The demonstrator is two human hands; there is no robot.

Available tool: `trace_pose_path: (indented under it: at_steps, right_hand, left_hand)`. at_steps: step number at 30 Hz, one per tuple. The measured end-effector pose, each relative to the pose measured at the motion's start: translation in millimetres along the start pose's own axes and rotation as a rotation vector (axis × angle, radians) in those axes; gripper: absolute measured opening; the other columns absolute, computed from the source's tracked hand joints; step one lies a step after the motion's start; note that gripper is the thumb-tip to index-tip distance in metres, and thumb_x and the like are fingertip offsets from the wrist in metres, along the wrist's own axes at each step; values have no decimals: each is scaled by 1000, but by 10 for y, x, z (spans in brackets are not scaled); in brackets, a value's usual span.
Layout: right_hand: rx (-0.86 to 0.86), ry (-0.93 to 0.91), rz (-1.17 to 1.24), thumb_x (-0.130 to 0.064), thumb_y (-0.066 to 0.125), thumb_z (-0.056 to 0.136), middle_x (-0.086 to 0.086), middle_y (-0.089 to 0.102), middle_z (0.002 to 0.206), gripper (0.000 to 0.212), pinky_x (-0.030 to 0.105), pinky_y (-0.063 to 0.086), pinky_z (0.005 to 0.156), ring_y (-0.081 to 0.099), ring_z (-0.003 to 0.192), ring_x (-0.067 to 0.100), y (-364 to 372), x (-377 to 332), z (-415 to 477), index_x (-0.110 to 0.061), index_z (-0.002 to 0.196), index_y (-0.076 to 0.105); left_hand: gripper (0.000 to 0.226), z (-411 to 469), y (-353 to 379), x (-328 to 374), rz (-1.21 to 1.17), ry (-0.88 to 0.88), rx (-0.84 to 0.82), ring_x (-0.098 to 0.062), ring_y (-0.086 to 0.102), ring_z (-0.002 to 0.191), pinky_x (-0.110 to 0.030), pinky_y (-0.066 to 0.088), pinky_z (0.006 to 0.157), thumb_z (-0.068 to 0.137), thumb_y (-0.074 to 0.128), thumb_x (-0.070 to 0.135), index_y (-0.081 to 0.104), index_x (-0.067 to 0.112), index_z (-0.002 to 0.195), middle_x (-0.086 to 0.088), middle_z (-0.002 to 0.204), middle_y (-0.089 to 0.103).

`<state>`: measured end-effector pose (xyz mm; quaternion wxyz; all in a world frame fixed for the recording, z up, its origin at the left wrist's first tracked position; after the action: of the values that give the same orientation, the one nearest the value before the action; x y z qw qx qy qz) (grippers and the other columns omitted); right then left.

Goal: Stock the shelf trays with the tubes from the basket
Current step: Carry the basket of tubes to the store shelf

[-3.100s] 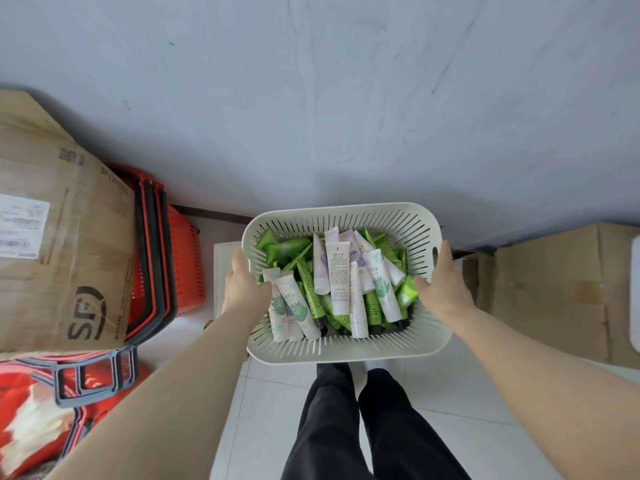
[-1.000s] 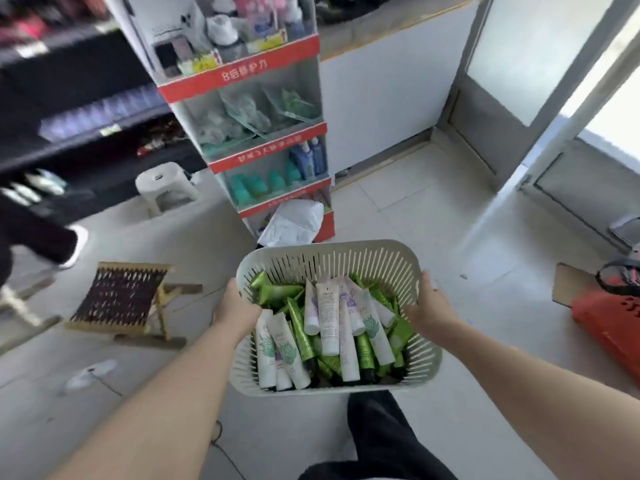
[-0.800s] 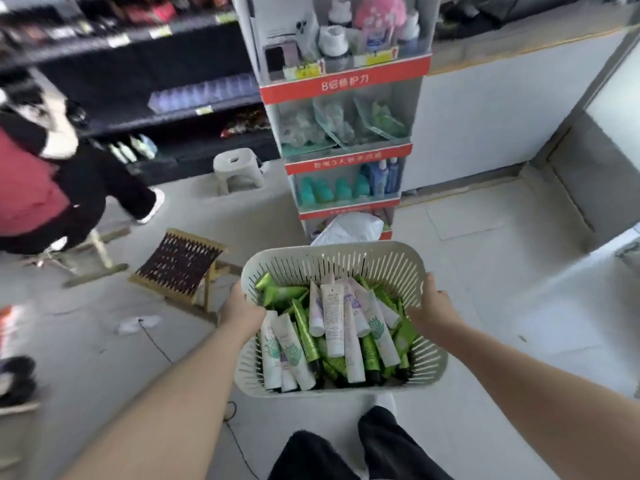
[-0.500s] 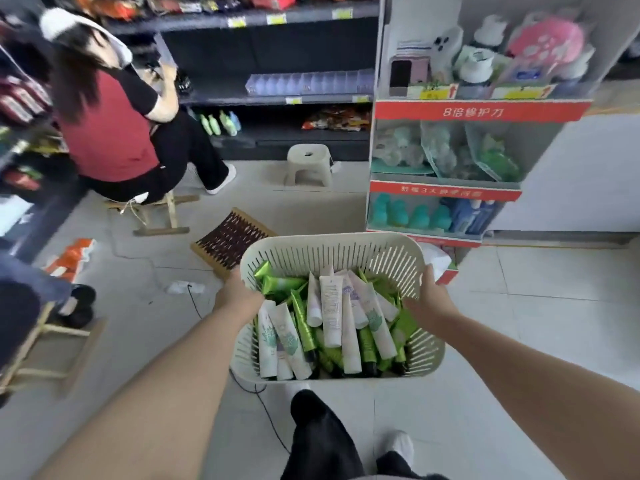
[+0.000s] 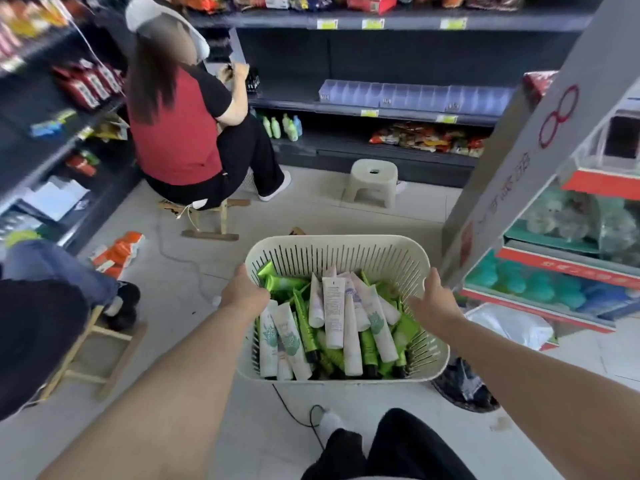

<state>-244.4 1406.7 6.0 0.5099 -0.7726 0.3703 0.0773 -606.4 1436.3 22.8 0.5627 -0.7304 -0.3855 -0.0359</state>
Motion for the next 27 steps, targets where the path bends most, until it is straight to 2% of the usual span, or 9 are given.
trace_pose_path:
  at_steps: [5, 8, 13, 18, 23, 25, 27]
  right_hand:
    - [-2, -19, -16, -20, 48, 87, 20, 52, 111, 49, 46, 52, 74, 58, 89, 39, 96, -681, 489, -20, 130, 24]
    - [-10, -7, -12, -21, 49, 87, 21, 52, 115, 56, 48, 52, 80, 58, 94, 40, 160, -999, 869, -20, 136, 21]
    - [-34, 24, -27, -20, 47, 89, 17, 52, 101, 44, 44, 50, 68, 59, 84, 38, 210, -1461, 1479, -18, 127, 24]
    - [-48, 47, -40, -18, 47, 89, 18, 47, 108, 49, 50, 53, 75, 58, 87, 41, 170, -1909, 1977, -24, 130, 20]
    - [-32, 66, -45, -18, 47, 91, 20, 43, 116, 47, 40, 45, 73, 54, 91, 38, 140, -2270, 2272, -17, 131, 23]
    - [-12, 105, -24, -18, 47, 91, 19, 44, 115, 48, 40, 46, 71, 54, 89, 37, 172, -2338, 2339, -17, 132, 23]
    - [15, 141, 2, -19, 47, 90, 16, 44, 109, 53, 43, 50, 71, 56, 88, 36, 208, -2380, 2388, -20, 135, 21]
  left_hand:
    - [48, 742, -340, 67, -7, -32, -20, -29, 63, 84, -31, 53, 64, 73, 63, 15, 49, 23, 118, -6, 97, 66]
    - [45, 1193, -468, 170, 1, -28, -23, -28, 64, 82, -34, 56, 69, 67, 62, 18, 52, 22, 111, -6, 95, 67]
    - [50, 1835, -559, 433, -14, -49, -49, -31, 59, 90, -30, 46, 69, 79, 63, 9, 44, 20, 125, -7, 103, 61]
    - [58, 2445, -677, 598, -84, -58, -55, -30, 60, 95, -39, 53, 81, 78, 65, 7, 41, 23, 129, -4, 103, 61]
    - [60, 3067, -761, 697, -56, -40, -103, -30, 61, 90, -31, 50, 64, 78, 61, 8, 39, 26, 131, -5, 102, 62]
    - [58, 3301, -771, 791, -51, 3, -128, -28, 61, 90, -32, 50, 65, 78, 60, 7, 41, 27, 129, -5, 104, 63]
    - [59, 3514, -766, 906, -43, 70, -145, -27, 61, 91, -36, 53, 72, 77, 61, 6, 42, 26, 129, -5, 107, 64]
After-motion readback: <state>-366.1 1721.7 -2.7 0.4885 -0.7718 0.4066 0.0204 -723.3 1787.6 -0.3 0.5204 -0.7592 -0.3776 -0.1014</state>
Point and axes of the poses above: each hand's wrist, its own z-axis towards the middle knuckle, its own y-axis out of the palm, x = y × z, the point moved 6 cm from there along z, towards the middle knuckle
